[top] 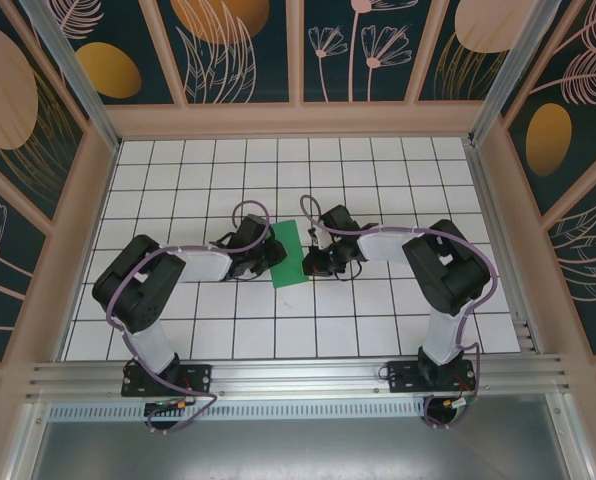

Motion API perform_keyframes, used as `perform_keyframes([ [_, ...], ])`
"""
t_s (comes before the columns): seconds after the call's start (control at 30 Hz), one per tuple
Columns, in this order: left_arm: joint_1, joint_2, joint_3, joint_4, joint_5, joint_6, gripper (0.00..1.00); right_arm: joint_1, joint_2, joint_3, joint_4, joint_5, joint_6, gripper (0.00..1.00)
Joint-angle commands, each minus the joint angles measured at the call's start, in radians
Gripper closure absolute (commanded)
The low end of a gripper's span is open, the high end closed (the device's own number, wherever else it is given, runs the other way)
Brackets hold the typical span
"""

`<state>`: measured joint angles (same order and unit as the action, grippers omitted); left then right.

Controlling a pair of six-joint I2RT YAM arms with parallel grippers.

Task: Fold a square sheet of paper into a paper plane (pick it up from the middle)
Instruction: Fold the triangle a second time at the center of the table.

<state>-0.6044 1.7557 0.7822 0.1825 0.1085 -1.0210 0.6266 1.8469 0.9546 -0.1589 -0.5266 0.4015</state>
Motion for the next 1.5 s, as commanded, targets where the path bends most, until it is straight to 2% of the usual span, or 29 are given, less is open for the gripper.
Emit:
perform_keyframes([
  [0.0,0.066,-0.03,0.005,-0.139,-0.174,0.063,0.79,-0.001,0.055,-0.052,-0.111,0.161,-0.005,0.9],
  [0.2,0.083,-0.122,0.021,-0.178,-0.216,0.112,0.75,0.005,0.024,-0.001,-0.088,0.14,0.006,0.89],
  [0.3,0.083,-0.168,0.01,-0.164,-0.196,0.116,0.71,0.012,-0.021,0.054,-0.067,0.125,0.022,0.85],
  [0.43,0.083,-0.229,-0.051,-0.087,-0.112,0.101,0.62,0.015,-0.088,0.104,-0.024,0.111,0.034,0.74],
  [0.57,0.081,-0.268,-0.112,0.006,-0.001,0.083,0.55,0.015,-0.102,0.13,-0.025,0.158,0.013,0.63],
  [0.77,0.081,-0.263,-0.172,0.139,0.156,0.042,0.5,0.014,-0.043,0.19,-0.039,0.177,-0.01,0.59],
  [1.1,0.081,-0.21,-0.198,0.219,0.225,0.0,0.49,0.007,0.037,0.223,-0.079,0.098,-0.105,0.6],
  [1.33,0.08,-0.164,-0.191,0.247,0.259,-0.012,0.48,-0.02,0.088,0.219,-0.056,0.083,-0.099,0.75],
  [1.47,0.076,-0.135,-0.185,0.263,0.274,-0.018,0.48,-0.031,0.104,0.209,-0.029,0.066,-0.081,0.78],
])
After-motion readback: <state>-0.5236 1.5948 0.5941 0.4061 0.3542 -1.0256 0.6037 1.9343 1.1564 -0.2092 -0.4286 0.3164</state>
